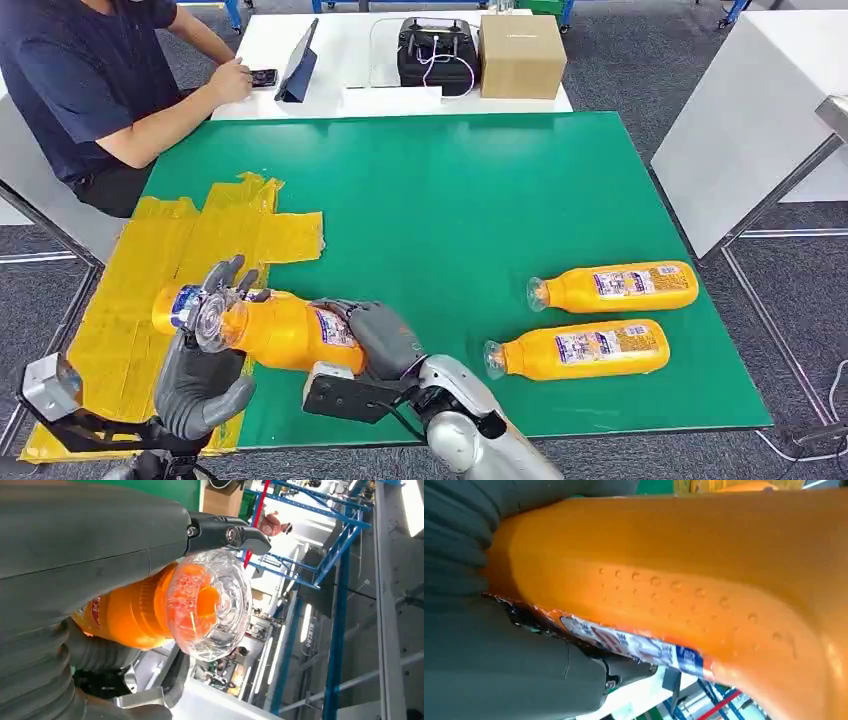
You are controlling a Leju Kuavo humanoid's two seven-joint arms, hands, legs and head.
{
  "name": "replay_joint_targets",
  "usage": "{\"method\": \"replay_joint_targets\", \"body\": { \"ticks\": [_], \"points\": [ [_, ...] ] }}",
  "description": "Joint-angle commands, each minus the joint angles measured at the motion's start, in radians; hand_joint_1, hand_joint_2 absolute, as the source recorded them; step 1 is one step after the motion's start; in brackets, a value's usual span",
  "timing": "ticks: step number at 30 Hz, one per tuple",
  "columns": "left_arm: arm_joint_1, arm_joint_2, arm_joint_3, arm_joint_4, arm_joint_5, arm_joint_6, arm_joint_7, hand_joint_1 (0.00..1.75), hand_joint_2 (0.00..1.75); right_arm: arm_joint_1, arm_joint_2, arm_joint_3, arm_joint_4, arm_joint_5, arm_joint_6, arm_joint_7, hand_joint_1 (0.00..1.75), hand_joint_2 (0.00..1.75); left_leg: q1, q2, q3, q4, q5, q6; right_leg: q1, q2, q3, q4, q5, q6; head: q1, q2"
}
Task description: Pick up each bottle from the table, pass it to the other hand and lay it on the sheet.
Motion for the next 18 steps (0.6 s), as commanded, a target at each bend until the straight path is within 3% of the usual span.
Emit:
{"method": "replay_joint_targets", "body": {
  "ticks": [1,3,5,6,7,18],
  "points": [
    [-0.02,0.019,-0.049,0.038,-0.007,0.007,-0.01,0.0,1.75,-0.077,0.001,0.118,0.049,0.007,0.039,-0.019,1.75,1.75,0.0,0.001,0.002,0.0,-0.001,0.0,0.0,0.001,0.002,0.0,0.0,0.0,0.0,0.0],
    [-0.018,0.007,-0.042,0.044,-0.028,0.031,-0.016,0.0,1.75,-0.104,0.002,0.184,0.011,0.0,0.083,-0.076,1.75,1.75,0.0,0.002,0.002,0.0,-0.001,0.0,0.0,0.001,0.002,-0.001,0.0,0.0,0.0,0.0],
    [-0.016,0.003,-0.039,0.05,-0.032,0.024,-0.029,0.0,1.75,-0.109,0.017,0.234,-0.034,-0.005,0.105,-0.034,1.75,1.75,0.0,0.003,0.002,0.0,-0.001,0.0,0.0,0.002,0.001,0.0,-0.001,0.0,0.0,0.0],
    [-0.015,0.001,-0.037,0.05,-0.031,0.023,-0.032,1.33,1.75,-0.11,0.016,0.245,-0.039,-0.007,0.108,-0.029,1.75,1.75,0.0,0.003,0.003,0.0,-0.002,-0.001,0.001,0.002,0.002,0.0,-0.001,0.0,0.0,0.0],
    [-0.013,-0.002,-0.034,0.047,-0.033,0.02,-0.038,1.75,1.75,-0.112,0.012,0.264,-0.036,-0.008,0.108,-0.029,1.75,1.75,0.0,0.003,0.002,0.0,-0.001,0.0,0.0,0.002,0.001,0.0,-0.001,0.0,0.0,0.0],
    [-0.006,-0.016,-0.022,0.035,-0.055,0.008,-0.061,1.75,1.75,-0.13,0.001,0.308,0.0,-0.025,0.098,-0.036,1.75,1.75,0.002,0.0,0.005,-0.001,-0.001,0.0,0.001,-0.001,0.006,-0.003,-0.001,0.0,0.0,0.0]
  ]
}}
